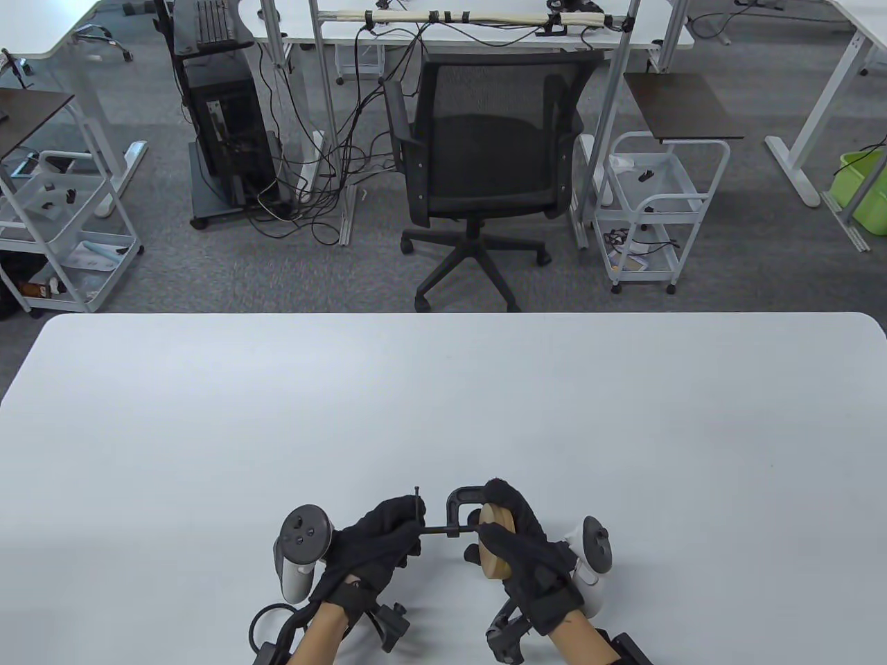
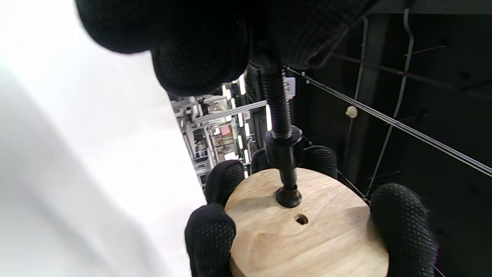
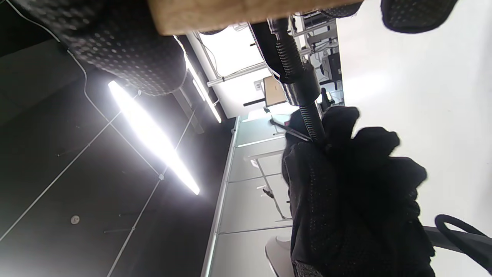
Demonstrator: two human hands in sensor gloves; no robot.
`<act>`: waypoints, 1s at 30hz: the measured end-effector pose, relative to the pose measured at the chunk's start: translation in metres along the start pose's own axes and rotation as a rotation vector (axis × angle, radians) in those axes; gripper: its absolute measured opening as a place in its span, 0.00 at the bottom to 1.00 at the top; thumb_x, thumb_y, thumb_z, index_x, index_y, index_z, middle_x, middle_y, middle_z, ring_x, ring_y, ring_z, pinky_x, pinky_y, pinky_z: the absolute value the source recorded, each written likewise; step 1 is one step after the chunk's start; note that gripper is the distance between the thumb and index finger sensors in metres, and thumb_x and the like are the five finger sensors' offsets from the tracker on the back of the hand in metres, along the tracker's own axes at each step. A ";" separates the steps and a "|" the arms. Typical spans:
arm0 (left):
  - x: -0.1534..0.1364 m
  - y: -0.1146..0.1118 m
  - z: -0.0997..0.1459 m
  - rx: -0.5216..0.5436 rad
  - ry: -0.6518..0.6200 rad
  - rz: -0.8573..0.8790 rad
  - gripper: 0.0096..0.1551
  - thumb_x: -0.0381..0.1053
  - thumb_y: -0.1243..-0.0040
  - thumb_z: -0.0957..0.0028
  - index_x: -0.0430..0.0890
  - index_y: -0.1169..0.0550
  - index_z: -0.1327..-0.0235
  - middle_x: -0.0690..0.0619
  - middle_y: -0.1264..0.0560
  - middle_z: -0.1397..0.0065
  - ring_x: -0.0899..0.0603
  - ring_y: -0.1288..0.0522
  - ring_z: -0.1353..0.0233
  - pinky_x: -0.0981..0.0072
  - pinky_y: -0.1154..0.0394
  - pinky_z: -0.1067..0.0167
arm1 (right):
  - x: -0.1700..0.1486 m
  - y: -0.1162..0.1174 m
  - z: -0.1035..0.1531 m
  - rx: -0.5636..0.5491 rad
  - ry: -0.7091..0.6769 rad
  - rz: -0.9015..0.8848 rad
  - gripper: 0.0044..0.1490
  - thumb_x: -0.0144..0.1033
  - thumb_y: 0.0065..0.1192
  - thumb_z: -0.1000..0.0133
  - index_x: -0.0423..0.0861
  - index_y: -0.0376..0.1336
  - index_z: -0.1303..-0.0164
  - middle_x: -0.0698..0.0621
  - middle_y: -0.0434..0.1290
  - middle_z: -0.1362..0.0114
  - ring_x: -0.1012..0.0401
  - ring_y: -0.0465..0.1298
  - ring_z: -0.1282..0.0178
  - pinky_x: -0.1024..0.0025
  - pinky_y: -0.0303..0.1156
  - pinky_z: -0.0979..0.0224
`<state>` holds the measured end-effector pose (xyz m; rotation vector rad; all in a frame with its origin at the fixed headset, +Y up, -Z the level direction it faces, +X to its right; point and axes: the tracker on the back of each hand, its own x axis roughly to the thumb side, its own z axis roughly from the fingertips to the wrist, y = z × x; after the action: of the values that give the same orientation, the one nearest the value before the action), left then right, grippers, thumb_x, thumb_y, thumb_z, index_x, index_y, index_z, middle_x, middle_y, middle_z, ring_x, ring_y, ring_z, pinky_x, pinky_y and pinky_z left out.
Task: Screw the clamp shut
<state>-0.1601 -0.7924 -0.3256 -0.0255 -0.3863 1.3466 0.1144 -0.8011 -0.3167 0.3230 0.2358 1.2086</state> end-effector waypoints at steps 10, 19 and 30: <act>0.006 -0.001 0.001 0.025 -0.069 -0.091 0.25 0.46 0.32 0.49 0.54 0.22 0.36 0.45 0.26 0.30 0.40 0.23 0.37 0.54 0.23 0.47 | 0.000 -0.002 0.000 -0.016 0.005 -0.012 0.50 0.56 0.74 0.44 0.48 0.52 0.20 0.50 0.48 0.15 0.33 0.52 0.24 0.31 0.63 0.37; 0.002 -0.002 0.001 0.027 0.001 -0.198 0.39 0.56 0.33 0.48 0.45 0.31 0.25 0.38 0.32 0.26 0.35 0.26 0.36 0.51 0.24 0.48 | 0.001 -0.005 0.000 -0.046 -0.010 -0.011 0.50 0.57 0.74 0.44 0.49 0.52 0.20 0.50 0.48 0.15 0.33 0.52 0.24 0.31 0.64 0.38; -0.013 -0.001 0.004 -0.001 0.179 -0.121 0.44 0.75 0.50 0.43 0.37 0.10 0.60 0.37 0.24 0.33 0.32 0.23 0.42 0.51 0.23 0.53 | 0.001 -0.006 0.001 -0.031 -0.005 -0.030 0.50 0.57 0.74 0.44 0.49 0.51 0.20 0.50 0.47 0.15 0.33 0.52 0.24 0.31 0.63 0.37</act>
<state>-0.1628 -0.8059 -0.3253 -0.1210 -0.2330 1.2143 0.1196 -0.8023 -0.3182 0.2946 0.2172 1.1812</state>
